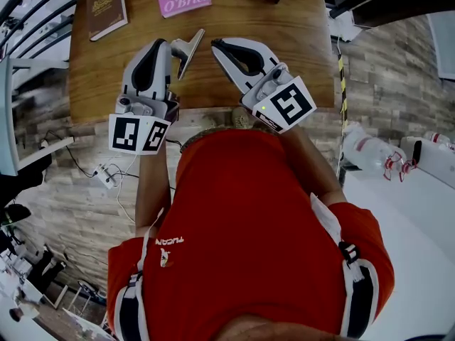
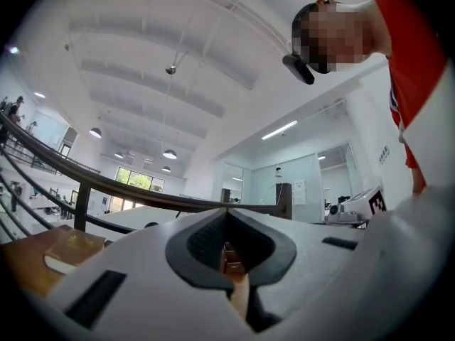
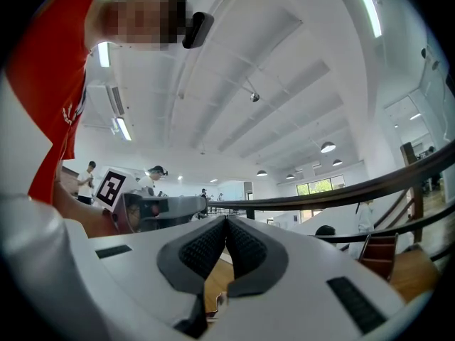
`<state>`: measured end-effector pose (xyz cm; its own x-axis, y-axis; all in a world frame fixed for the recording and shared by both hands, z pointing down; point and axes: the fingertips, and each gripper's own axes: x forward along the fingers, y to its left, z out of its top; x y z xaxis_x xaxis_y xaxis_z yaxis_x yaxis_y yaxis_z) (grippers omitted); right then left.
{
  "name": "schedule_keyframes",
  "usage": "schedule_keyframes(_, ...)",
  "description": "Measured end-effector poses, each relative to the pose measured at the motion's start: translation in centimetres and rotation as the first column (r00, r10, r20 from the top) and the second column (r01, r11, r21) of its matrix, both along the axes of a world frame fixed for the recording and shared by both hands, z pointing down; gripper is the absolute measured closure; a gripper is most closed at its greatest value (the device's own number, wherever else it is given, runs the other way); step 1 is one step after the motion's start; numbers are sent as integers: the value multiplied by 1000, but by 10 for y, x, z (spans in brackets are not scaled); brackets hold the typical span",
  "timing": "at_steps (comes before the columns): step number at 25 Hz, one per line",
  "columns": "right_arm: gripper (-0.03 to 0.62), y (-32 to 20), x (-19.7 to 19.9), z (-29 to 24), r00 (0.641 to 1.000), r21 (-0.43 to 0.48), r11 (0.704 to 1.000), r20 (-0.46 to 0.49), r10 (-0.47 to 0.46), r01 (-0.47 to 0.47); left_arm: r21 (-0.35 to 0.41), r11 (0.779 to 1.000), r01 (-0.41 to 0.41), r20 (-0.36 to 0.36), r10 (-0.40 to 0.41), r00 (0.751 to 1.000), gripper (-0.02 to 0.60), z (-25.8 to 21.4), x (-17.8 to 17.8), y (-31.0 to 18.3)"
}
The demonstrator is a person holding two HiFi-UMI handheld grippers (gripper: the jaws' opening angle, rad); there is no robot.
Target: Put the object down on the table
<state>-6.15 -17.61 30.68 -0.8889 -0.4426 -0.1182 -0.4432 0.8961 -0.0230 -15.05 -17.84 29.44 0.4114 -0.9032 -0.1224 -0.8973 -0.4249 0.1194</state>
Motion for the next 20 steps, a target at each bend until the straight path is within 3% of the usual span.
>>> schedule_keyframes(20,569,1,1,4,1000,4,1000,-15,9,-9,-9,1000,2,-9,-2,1000,572,3,0,7)
